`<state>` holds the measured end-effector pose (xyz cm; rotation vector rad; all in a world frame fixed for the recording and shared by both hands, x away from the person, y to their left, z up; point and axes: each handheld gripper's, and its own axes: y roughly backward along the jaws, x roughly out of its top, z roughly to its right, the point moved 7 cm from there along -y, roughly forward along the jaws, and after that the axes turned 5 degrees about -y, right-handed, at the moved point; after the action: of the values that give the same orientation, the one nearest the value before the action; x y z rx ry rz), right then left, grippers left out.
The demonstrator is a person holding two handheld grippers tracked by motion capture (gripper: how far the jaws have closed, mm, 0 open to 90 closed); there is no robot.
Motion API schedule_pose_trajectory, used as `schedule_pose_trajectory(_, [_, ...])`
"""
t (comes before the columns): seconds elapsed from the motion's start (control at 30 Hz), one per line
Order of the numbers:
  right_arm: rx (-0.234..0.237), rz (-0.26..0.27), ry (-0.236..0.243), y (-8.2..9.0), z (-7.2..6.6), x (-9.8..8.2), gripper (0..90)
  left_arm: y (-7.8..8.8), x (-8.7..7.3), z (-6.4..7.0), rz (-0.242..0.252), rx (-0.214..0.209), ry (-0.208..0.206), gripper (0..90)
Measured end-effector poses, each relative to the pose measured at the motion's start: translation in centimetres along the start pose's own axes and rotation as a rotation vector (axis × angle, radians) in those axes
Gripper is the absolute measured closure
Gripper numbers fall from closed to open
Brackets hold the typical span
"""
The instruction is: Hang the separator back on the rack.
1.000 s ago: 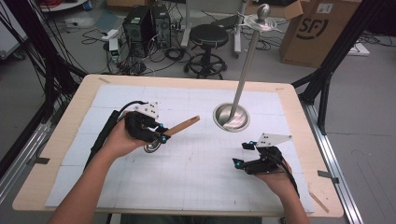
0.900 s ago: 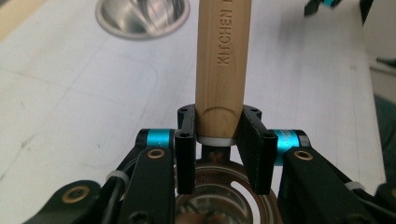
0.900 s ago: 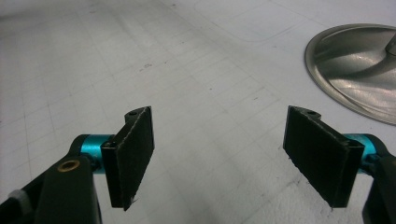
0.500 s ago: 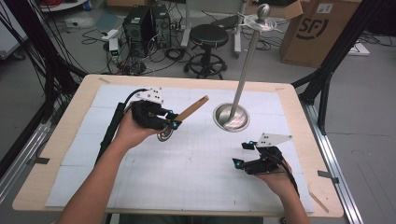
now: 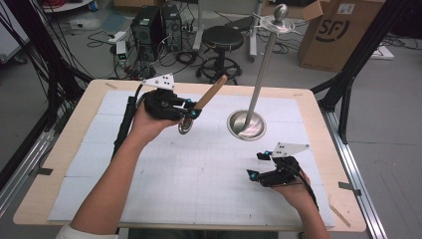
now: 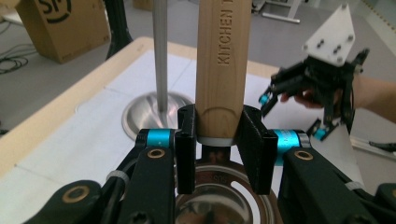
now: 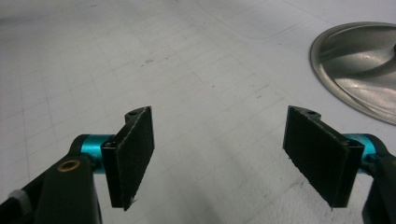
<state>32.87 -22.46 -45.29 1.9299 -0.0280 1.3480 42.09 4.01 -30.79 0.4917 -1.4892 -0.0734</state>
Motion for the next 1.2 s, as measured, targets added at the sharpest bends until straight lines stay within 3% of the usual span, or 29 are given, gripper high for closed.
schedule_pose_trajectory(0.17, [0.002, 0.003, -0.004, 0.0, -0.1, 0.1, 23.7, -0.2, 1.9, -0.3, 0.049, 0.000, -0.018, 69.2])
schedule_pose_trajectory(0.33, [0.003, -0.001, -0.001, -0.1, -0.1, 0.0, 23.7, -0.6, 3.3, -1.0, 0.066, 0.015, -0.033, 69.2])
schedule_pose_trajectory(0.5, [0.000, -0.001, -0.002, 0.0, -0.1, 0.0, 23.7, -0.8, 4.7, -1.7, 0.127, 0.034, -0.033, 69.3])
schedule_pose_trajectory(0.7, [0.001, 0.001, 0.000, -0.1, 0.0, 0.1, 23.7, -1.2, 5.8, -2.1, 0.142, 0.055, -0.065, 69.2])
schedule_pose_trajectory(1.2, [0.003, 0.004, 0.009, -0.2, -0.2, 0.2, 23.7, -2.3, 8.0, -3.2, 0.147, 0.065, -0.038, 69.2])
